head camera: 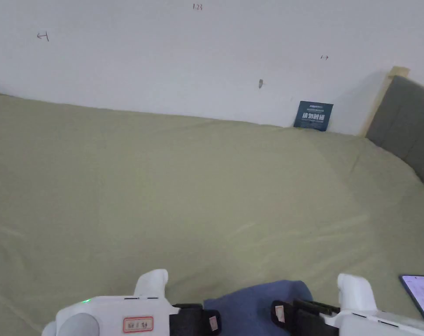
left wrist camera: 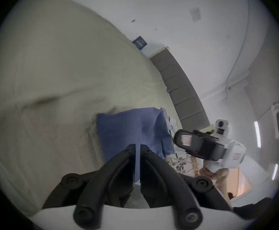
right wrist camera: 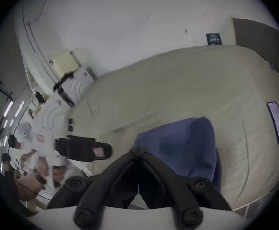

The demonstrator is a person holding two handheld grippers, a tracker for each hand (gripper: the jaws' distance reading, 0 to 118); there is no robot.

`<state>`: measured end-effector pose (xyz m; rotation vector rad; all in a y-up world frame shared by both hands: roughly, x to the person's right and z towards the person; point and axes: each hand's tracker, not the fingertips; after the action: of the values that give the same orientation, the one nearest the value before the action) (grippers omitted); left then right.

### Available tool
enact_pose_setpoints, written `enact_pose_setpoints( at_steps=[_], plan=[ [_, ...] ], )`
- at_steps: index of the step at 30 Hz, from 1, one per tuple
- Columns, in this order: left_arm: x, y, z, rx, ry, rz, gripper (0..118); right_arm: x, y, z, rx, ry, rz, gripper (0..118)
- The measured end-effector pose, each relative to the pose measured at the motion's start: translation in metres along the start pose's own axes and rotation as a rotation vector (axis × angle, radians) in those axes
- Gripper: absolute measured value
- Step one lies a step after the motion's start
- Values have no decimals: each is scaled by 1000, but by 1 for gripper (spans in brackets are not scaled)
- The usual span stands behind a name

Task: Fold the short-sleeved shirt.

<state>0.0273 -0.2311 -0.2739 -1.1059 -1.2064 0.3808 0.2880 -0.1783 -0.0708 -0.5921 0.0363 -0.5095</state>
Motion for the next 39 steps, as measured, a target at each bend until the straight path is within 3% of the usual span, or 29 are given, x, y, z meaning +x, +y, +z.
enact_pose_setpoints(
  at_steps=[5, 10, 17, 20, 25, 30, 34, 36, 39],
  plan=[
    [21, 8, -78, -66, -238, 43, 6, -14, 18, 71, 167, -12, 8, 1],
    [32, -7, -169, -201, -220, 98, 6, -38, 26, 132, 287, -66, 81, 1],
    [46, -71, -210, -345, -261, 126, 6, -46, 28, 157, 326, -122, 105, 1],
    [49, -70, -186, -336, -271, 140, 6, -38, 30, 146, 294, -141, 102, 1],
    [33, -19, -74, -125, -324, 76, 6, -6, 34, 80, 108, -44, 76, 1],
    [-29, 7, 13, 64, -84, 86, 6, 40, 16, -21, -144, 92, 12, 1],
    [-71, -6, 31, 115, -68, 208, 6, 89, -6, -64, -317, 140, -110, 1],
    [-82, -17, 25, 108, -108, 260, 6, 112, -17, -70, -390, 70, -123, 1],
    [-92, -28, 10, 80, -151, 279, 6, 147, -27, -62, -406, 55, -176, 1]
  ],
)
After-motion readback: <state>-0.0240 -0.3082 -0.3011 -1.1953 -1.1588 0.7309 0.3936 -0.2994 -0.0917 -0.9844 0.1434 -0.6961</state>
